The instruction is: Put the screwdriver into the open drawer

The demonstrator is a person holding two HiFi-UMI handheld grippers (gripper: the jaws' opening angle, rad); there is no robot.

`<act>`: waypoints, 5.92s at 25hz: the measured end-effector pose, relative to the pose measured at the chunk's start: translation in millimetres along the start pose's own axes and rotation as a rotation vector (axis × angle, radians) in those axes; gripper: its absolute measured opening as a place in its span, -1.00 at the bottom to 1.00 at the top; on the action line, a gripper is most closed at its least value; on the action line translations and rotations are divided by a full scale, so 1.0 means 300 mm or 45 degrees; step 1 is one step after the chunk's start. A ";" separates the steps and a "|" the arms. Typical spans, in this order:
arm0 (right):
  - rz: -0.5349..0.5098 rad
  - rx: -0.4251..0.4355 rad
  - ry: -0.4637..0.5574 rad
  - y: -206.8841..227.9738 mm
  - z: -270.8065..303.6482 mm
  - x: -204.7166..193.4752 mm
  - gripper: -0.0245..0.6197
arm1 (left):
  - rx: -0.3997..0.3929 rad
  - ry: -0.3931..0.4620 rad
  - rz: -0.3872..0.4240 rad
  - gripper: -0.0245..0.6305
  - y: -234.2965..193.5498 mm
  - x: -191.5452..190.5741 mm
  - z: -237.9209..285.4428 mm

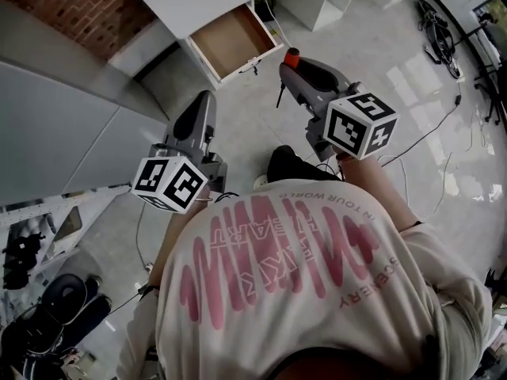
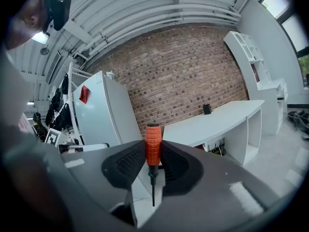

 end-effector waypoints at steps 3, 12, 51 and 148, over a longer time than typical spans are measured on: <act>0.028 0.011 -0.012 0.050 0.041 -0.014 -0.59 | 0.027 -0.018 -0.004 -0.92 -0.016 -0.027 0.030; 0.036 0.098 -0.060 0.149 0.297 -0.018 -0.58 | 0.109 0.003 -0.009 -0.92 -0.180 0.004 0.151; -0.321 0.579 -0.488 0.735 1.254 -0.393 -0.59 | 0.524 -0.321 -0.098 -0.92 -0.859 -0.340 0.839; -0.970 0.760 -1.740 1.073 1.587 -1.173 -0.56 | 0.779 -0.498 -0.312 -0.92 -0.997 -0.663 0.636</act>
Point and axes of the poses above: the fingertips, and each gripper's own axes: z forward along the fingers, y to its right, x out of its top, the point moved 9 cm from there along -z, backward along the fingers, and after that the axes turned 5 degrees about y, right-handed, at the moved point
